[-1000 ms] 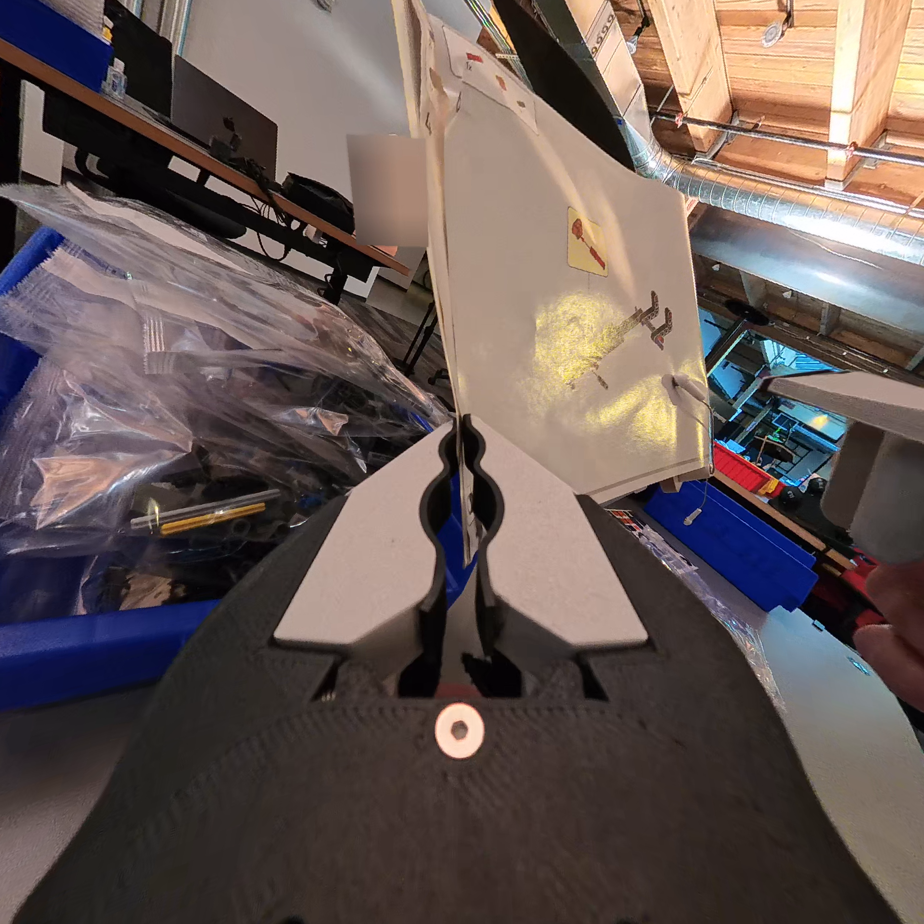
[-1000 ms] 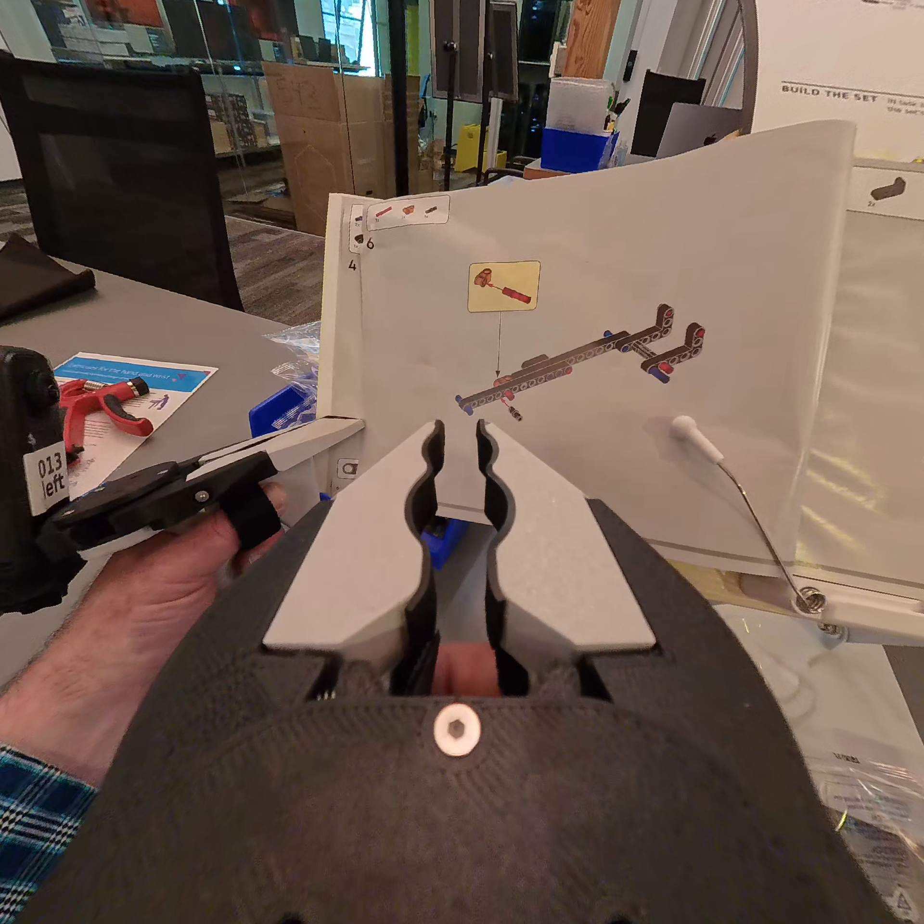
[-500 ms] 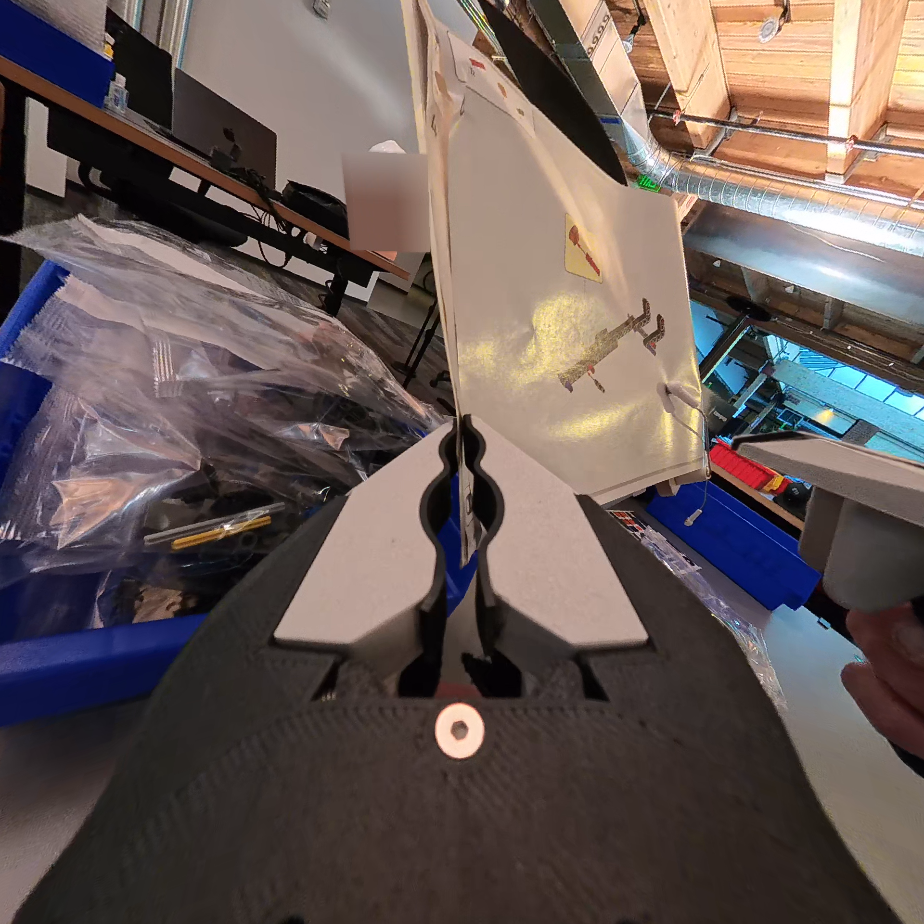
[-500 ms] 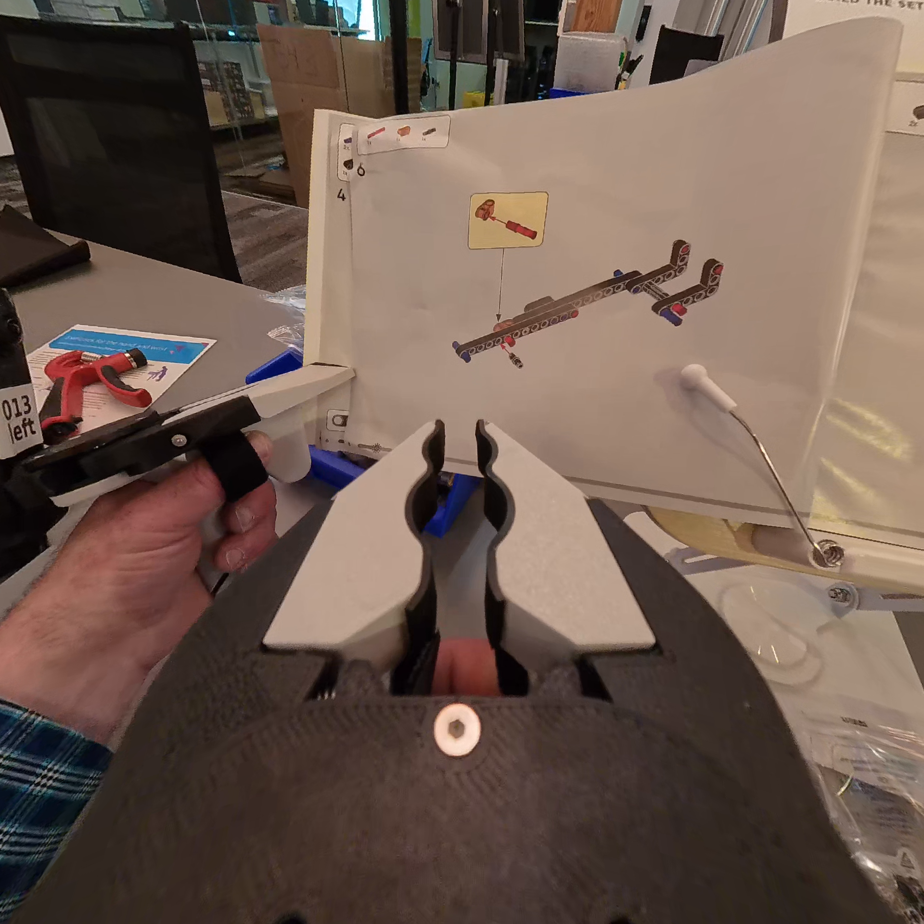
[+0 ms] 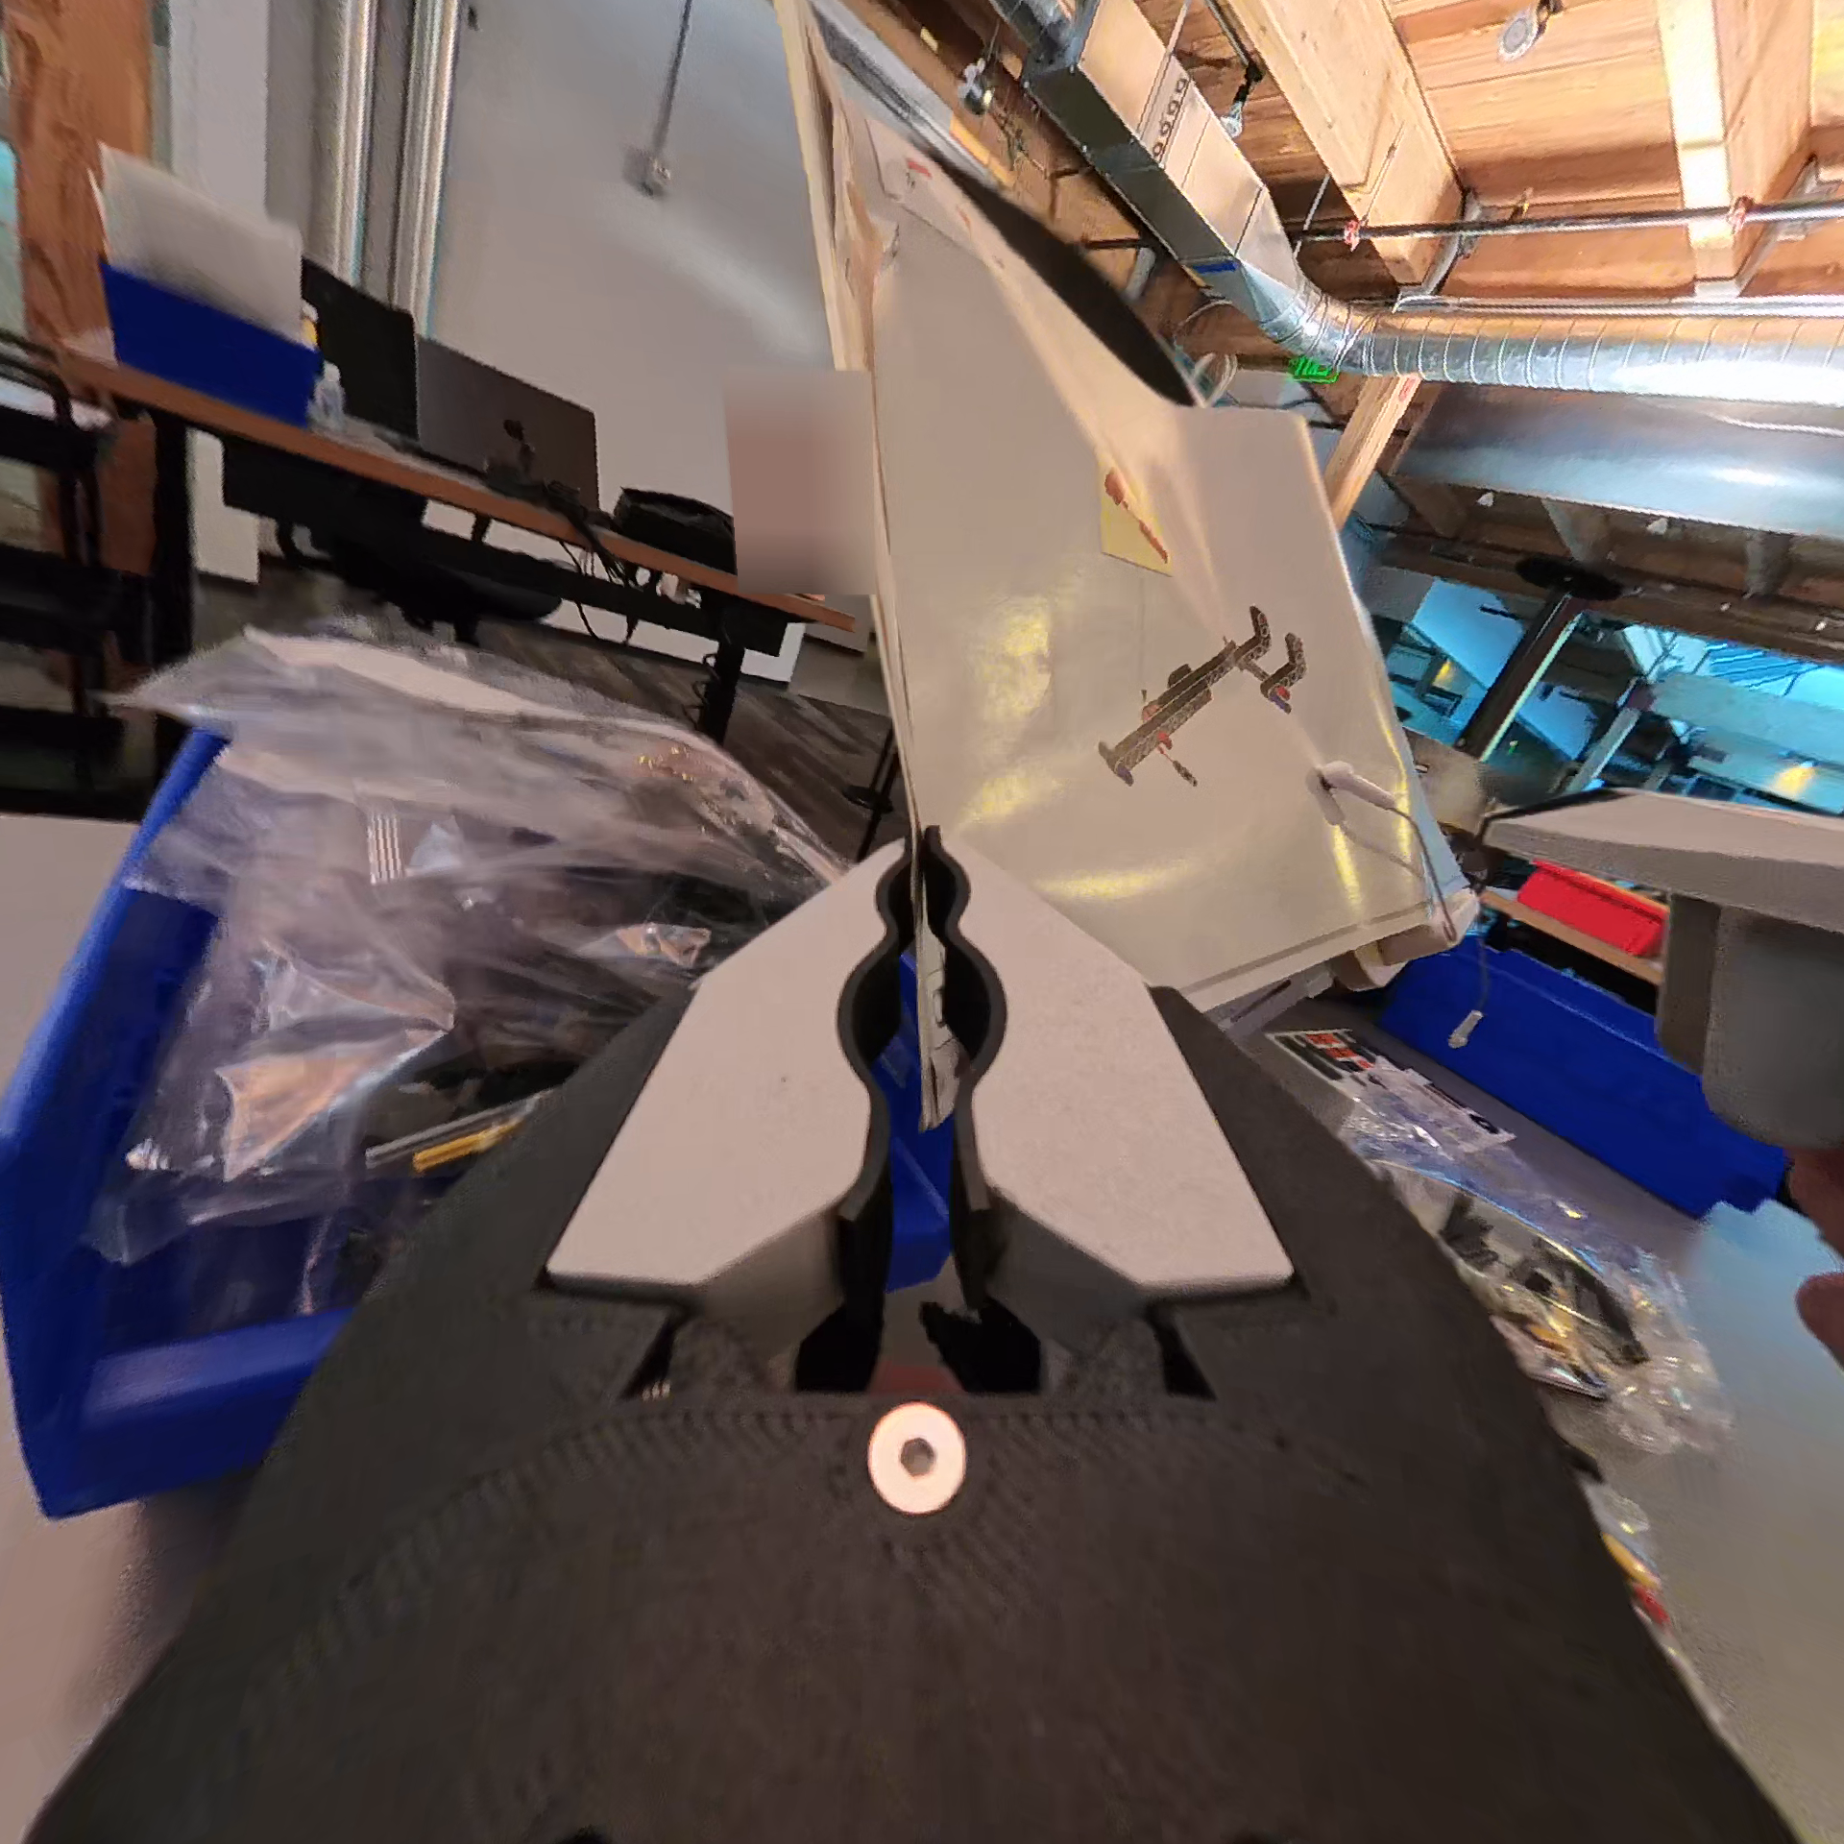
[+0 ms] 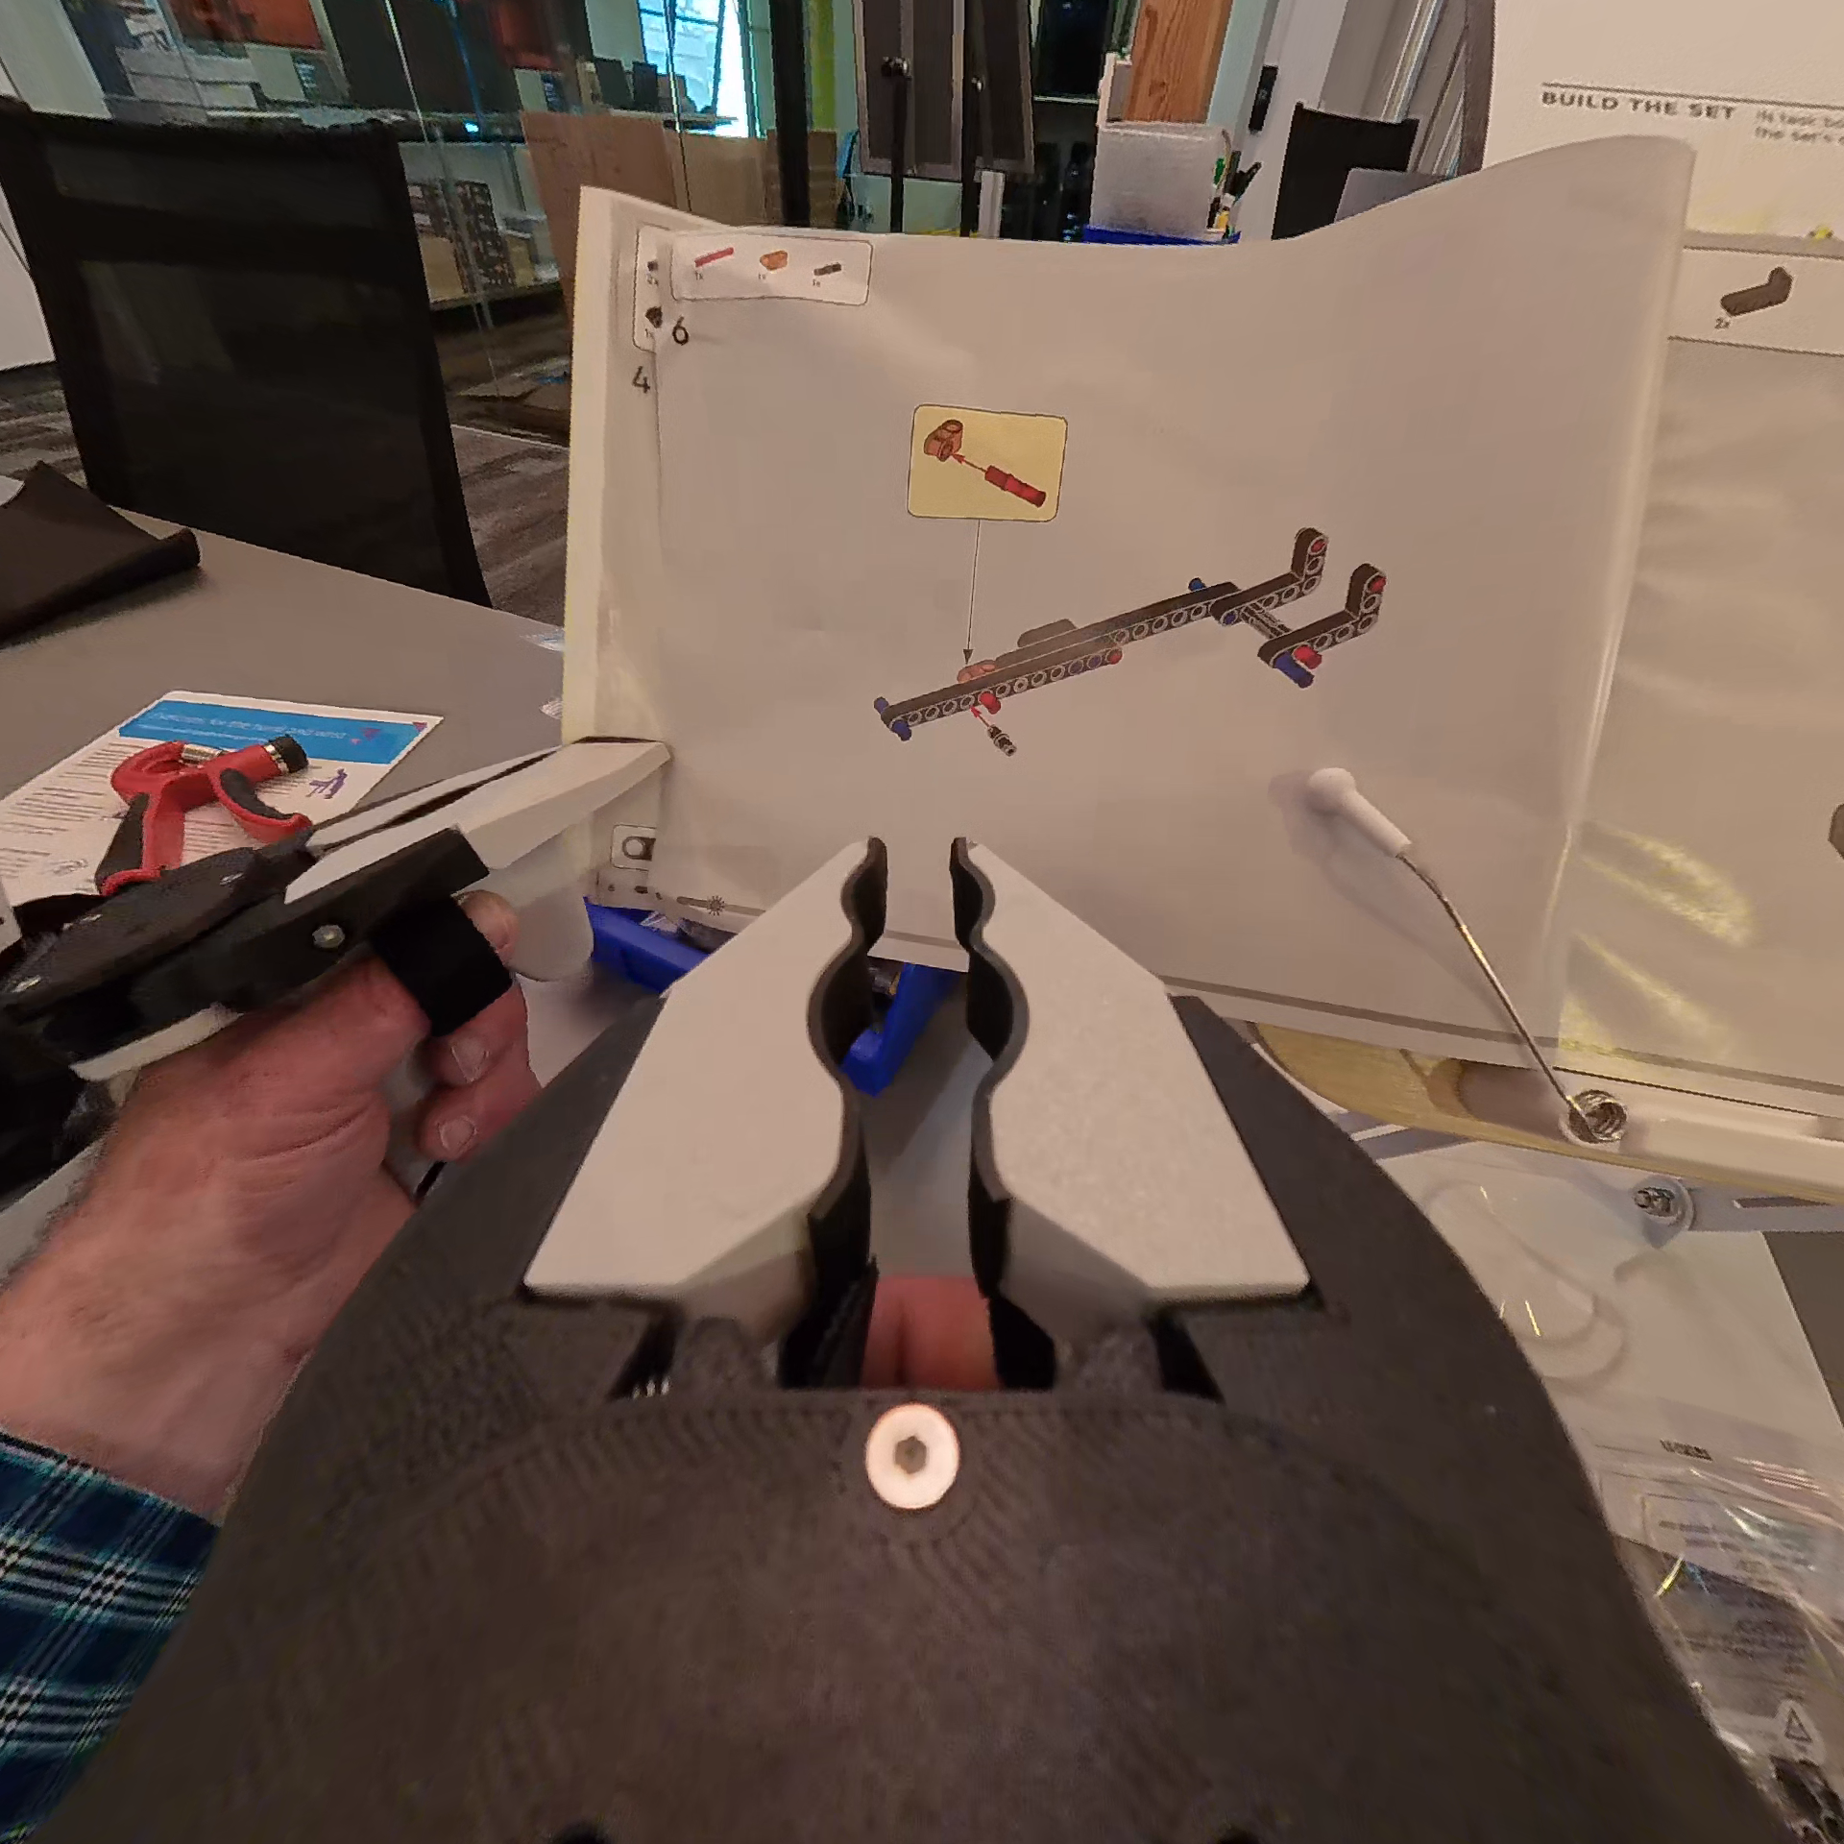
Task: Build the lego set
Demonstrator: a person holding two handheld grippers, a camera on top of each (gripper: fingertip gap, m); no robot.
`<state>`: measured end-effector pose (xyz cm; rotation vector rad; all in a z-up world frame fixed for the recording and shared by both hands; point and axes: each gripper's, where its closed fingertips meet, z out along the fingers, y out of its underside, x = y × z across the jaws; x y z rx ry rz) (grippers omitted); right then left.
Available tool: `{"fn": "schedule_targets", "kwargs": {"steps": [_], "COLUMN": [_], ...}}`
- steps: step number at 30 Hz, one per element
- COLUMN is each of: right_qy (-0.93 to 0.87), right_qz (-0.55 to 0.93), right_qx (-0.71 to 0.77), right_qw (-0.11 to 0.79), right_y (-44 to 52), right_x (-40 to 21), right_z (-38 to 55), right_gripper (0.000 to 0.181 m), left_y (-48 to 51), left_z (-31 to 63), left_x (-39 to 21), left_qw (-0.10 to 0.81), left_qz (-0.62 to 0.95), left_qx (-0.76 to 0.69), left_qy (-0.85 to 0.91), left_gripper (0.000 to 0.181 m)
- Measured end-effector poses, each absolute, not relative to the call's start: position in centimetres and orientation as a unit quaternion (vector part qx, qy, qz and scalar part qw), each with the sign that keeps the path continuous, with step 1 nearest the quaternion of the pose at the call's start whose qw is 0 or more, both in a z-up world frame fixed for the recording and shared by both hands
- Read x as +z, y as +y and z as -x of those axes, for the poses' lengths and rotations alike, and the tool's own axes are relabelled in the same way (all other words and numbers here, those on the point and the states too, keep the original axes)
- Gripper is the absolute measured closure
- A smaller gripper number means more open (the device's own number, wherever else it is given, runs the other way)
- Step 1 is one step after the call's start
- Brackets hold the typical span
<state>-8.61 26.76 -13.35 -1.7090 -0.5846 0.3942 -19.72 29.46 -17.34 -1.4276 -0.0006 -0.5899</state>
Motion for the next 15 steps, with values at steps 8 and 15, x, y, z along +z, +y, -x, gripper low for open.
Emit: {"fn": "schedule_targets", "kwargs": {"steps": [8,15], "right_qy": [-0.248,-0.247], "right_qz": [0.732,0.731], "right_qx": [0.175,0.174], "right_qw": [0.610,0.612], "right_y": [26.67,26.82], "right_x": [-12.63,-12.54], "right_z": [8.62,8.45], "right_gripper": [0.171,0.171], "left_y": [28.51,28.55], "left_z": [19.64,19.72], "left_x": [-16.12,-16.00], "left_qw": [0.751,0.757], "left_qz": [0.628,0.625], "left_qx": [-0.201,-0.190], "left_qy": [0.028,0.028], "left_gripper": [0.181,0.181]}}
